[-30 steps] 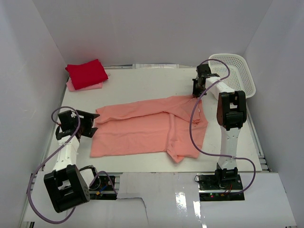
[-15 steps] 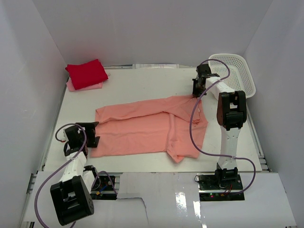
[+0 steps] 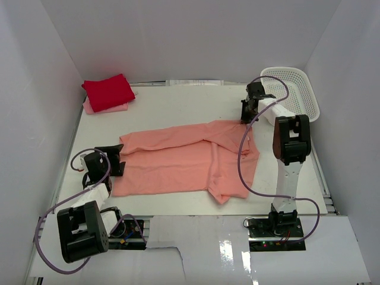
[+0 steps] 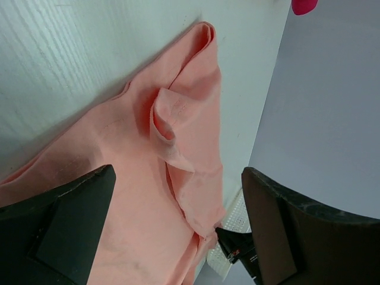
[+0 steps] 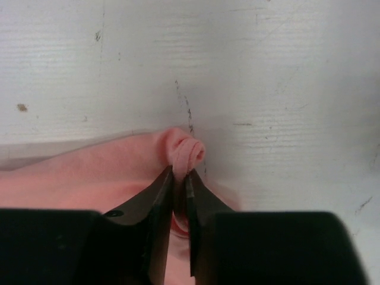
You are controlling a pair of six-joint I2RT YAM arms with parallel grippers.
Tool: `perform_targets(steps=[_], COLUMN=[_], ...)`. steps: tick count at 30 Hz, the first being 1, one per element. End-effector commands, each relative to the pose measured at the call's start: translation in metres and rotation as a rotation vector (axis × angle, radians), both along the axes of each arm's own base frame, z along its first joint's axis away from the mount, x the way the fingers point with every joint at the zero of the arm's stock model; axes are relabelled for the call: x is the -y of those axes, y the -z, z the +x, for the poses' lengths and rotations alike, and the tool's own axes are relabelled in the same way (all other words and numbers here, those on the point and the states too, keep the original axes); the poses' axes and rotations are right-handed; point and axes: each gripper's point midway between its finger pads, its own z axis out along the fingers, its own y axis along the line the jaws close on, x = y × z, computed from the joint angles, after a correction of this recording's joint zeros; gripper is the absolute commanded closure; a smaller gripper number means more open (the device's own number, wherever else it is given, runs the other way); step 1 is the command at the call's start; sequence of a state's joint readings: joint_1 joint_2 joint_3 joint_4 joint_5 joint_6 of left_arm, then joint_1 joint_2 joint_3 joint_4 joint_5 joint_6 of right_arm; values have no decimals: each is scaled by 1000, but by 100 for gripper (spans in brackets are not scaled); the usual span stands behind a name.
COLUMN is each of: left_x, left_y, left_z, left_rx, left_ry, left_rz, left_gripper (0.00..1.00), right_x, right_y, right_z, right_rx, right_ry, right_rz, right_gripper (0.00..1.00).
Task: Fold and stack the t-shirts
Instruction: Fold the flattened tshirt in 1/3 of the way
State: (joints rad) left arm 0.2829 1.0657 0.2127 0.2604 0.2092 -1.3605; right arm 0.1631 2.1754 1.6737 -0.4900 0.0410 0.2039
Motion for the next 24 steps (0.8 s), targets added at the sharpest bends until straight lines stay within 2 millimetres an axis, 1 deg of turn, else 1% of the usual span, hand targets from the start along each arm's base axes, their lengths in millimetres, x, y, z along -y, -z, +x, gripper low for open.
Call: perform_targets(steps=[1,2,3,4,5,6,7,8,9,11,12,13,14,15,17,18,19,20,21,22,23,24], left_x=[-1,2,3,5,6,9,9,10,13,13,16,17,17,19,19,20,19,19,20,20,19,19], left_y=[-29,-30,-31,-34,-35,-37,-38,-39,-39,-39,-37,-37,-36,-34,-33,-33,-34,-34,-34,-34,-35,-36], left_z=[19,20,22,24,24,26,27,29,30,33,33,34,34,34,35,35,35,36,36,36,37,38], left_rx=[98,98,102,109,111,116,116,117,117,116,111,114,110,106,107,108,109,111,111,114,115,119], left_ry=[0,9,13,16,18,27,20,23,29,28,34,35,32,37,33,34,34,29,31,30,29,26], left_rz=[33,42,49,55,61,66,75,79,79,82,76,76,75,74,77,81,87,90,91,97,101,104], left_gripper=[2,2,2,2,2,2,2,2,2,2,2,2,2,2,2,2,2,2,2,2,2,2], right_x=[-3,-4,-4,-1,-2,-7,-11,-16,-30,-52,-73,-87,-102,-127,-157,-180,-193,-207,-226,-235,-252,-261], right_y=[-58,-75,-84,-94,-102,-121,-129,-142,-152,-162,-164,-165,-161,-158,-150,-146,-147,-136,-133,-131,-124,-121], right_z=[10,12,13,14,14,14,13,11,7,-1,-8,-15,-21,-32,-45,-55,-59,-63,-73,-76,-82,-85], right_rx=[148,190,209,230,246,280,296,318,331,332,326,304,280,262,221,208,204,180,165,158,142,130], right_ry=[8,9,13,25,25,14,7,-5,-35,-88,-133,-167,-199,-253,-323,-368,-395,-422,-456,-471,-500,-520], right_rz=[26,19,11,-12,-21,-22,-26,-18,-7,30,47,72,91,108,142,152,173,181,194,199,201,215], right_gripper=[78,58,48,43,41,35,35,34,34,34,34,33,33,33,33,33,33,33,34,34,34,34])
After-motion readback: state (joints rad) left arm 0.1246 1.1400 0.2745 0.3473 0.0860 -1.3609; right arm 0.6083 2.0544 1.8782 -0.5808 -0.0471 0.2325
